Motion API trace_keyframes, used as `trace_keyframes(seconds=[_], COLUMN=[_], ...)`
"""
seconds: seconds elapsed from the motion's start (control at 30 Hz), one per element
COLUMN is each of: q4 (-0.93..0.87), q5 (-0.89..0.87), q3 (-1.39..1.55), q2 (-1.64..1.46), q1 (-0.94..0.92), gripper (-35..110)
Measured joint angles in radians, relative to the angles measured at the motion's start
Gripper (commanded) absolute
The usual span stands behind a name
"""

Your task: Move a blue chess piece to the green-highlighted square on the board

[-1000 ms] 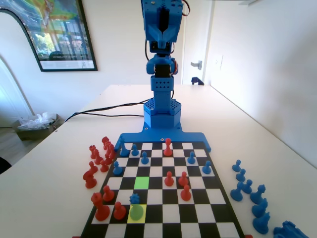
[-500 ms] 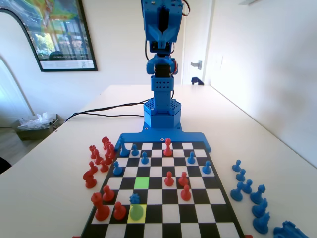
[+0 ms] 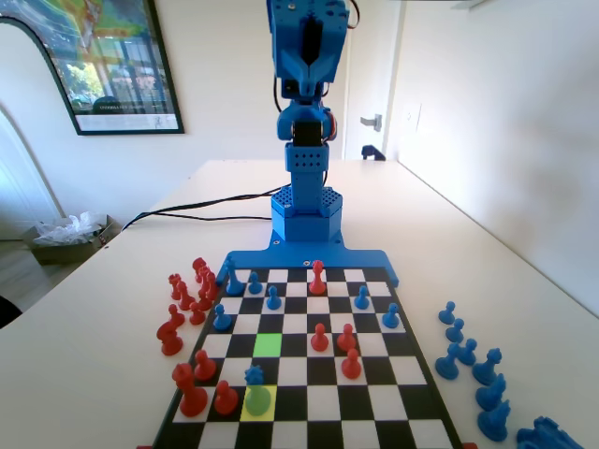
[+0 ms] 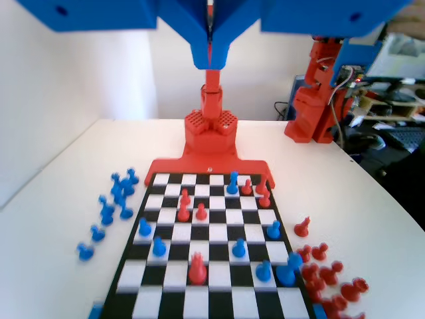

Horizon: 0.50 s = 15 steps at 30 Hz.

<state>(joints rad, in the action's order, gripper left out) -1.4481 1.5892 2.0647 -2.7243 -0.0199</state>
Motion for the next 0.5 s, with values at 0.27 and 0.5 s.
trace_keyframes(seconds=[0.27,0.5], q4=[0.054,-0.017], q5=[-0.014,-0.014], q3=[-0.224,-0.453], q2=[0.434,0.785], q1=[-0.046,-0.064], gripper=[1,1])
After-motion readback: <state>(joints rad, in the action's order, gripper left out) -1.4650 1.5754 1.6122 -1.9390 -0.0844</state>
